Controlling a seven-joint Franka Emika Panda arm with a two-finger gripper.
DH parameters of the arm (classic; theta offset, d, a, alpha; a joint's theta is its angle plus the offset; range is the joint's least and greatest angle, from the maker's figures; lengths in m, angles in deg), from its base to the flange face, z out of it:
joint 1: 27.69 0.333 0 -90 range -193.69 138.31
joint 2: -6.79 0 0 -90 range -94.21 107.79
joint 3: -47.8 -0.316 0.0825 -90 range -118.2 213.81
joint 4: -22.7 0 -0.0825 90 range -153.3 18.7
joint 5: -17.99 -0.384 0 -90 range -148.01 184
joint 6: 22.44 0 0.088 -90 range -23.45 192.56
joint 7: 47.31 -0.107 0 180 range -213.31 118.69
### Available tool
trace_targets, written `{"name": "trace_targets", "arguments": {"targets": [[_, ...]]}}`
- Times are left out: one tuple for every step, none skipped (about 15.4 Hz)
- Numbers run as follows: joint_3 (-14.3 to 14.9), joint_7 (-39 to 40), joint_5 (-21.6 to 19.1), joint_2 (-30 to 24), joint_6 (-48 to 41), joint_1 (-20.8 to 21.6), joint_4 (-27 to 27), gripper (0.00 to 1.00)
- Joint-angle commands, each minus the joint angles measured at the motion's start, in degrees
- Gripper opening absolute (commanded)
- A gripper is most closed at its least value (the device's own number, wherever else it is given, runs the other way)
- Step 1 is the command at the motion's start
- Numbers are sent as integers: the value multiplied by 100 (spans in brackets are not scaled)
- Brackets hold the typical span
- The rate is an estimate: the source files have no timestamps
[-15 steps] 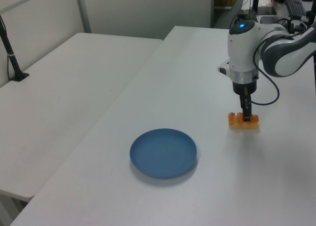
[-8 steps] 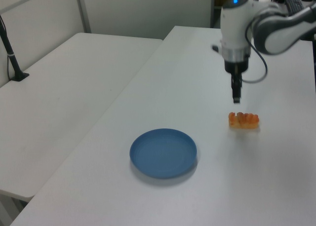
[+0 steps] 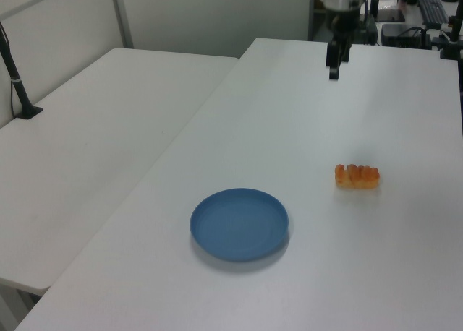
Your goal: Put the bread on the table
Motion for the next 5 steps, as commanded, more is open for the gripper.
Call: {"name": "trace_targets", "arguments": {"targets": [[41,108,-200,-141,-563,-251,365,100],[50,100,-235,-228,-563,-251,357,100],[85,99,-236,-238,-598,-251,357,100],[85,99,-236,-238,-607,-251,357,100],[85,117,-236,-238,-625,-243,357,100]]}}
